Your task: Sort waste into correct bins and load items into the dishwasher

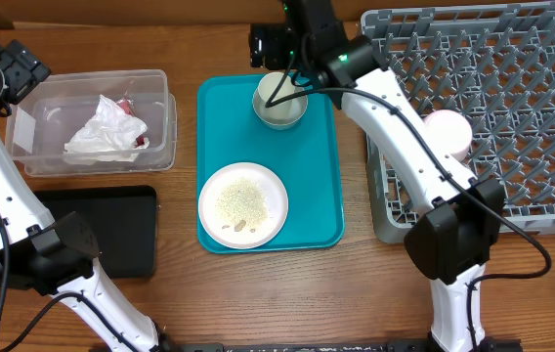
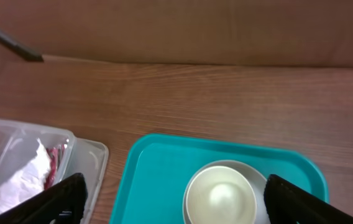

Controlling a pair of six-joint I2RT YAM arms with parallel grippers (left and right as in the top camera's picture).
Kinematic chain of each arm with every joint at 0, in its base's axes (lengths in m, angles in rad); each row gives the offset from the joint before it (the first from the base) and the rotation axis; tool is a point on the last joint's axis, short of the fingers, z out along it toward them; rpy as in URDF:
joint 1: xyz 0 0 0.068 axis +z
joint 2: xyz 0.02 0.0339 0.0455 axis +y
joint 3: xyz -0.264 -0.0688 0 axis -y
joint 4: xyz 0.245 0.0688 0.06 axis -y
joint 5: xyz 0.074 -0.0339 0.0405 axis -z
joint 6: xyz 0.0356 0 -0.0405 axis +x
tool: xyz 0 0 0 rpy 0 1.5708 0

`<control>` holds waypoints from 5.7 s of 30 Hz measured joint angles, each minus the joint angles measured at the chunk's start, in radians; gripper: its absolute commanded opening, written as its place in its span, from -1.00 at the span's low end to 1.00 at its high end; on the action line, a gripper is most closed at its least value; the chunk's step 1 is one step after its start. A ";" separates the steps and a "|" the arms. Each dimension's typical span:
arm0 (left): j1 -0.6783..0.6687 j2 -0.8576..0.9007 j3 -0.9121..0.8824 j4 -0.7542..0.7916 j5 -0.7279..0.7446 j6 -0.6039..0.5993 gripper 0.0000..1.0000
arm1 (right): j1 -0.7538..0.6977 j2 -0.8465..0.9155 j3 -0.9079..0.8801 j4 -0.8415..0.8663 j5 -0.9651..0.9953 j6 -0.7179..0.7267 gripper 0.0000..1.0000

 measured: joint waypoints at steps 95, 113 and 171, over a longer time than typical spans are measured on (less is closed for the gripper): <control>-0.001 0.000 0.000 0.000 0.000 0.000 1.00 | -1.086 0.175 -0.132 -0.186 -1.249 -0.047 -0.92; -0.001 0.000 0.000 0.000 0.000 0.000 1.00 | -1.108 0.175 -0.132 -0.060 -1.335 0.042 -0.92; -0.001 0.000 0.000 0.000 0.000 0.000 1.00 | -0.727 0.109 0.194 -0.549 -0.084 -0.024 -0.92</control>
